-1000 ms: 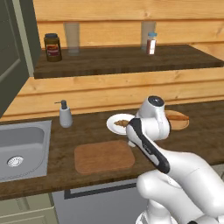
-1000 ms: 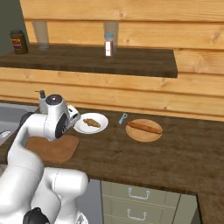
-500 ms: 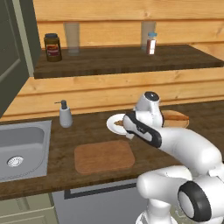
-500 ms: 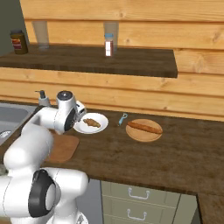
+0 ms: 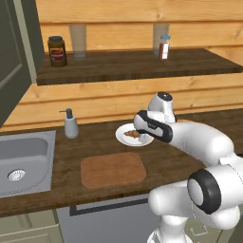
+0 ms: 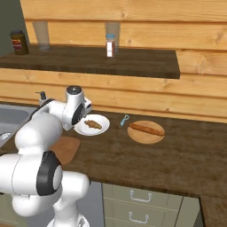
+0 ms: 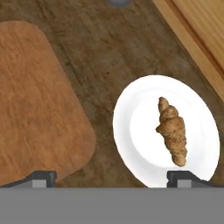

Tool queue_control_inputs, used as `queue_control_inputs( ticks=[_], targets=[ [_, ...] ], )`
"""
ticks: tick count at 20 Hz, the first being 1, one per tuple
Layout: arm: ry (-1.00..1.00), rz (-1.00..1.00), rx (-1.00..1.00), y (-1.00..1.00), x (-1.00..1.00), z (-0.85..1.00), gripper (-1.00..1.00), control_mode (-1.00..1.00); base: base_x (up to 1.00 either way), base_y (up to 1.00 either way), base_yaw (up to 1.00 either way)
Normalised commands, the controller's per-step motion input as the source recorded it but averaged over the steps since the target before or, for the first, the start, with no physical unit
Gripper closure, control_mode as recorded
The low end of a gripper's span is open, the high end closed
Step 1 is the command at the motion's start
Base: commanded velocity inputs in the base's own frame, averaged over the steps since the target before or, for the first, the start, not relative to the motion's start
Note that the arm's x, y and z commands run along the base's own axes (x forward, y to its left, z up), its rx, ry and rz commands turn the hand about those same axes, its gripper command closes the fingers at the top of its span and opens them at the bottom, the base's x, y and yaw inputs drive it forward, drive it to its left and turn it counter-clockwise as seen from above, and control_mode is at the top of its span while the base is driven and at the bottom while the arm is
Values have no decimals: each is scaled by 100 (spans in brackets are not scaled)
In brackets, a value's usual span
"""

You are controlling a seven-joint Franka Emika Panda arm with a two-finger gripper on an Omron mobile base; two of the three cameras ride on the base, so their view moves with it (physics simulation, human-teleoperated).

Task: From the different types of pastries on the counter, select a croissant and place it on the cutting board. Then retrieve a jar of jam from the cabinet and place it alongside the croissant on the cutting board.

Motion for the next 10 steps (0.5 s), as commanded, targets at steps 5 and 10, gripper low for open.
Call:
queue_control_inputs(
  ticks=[5,10],
  targets=[
    [-1,3,-4,-2,49,0,-100,-100,0,0,0],
    [0,4,-7,-5,47,0,-100,-100,0,0,0]
  ],
)
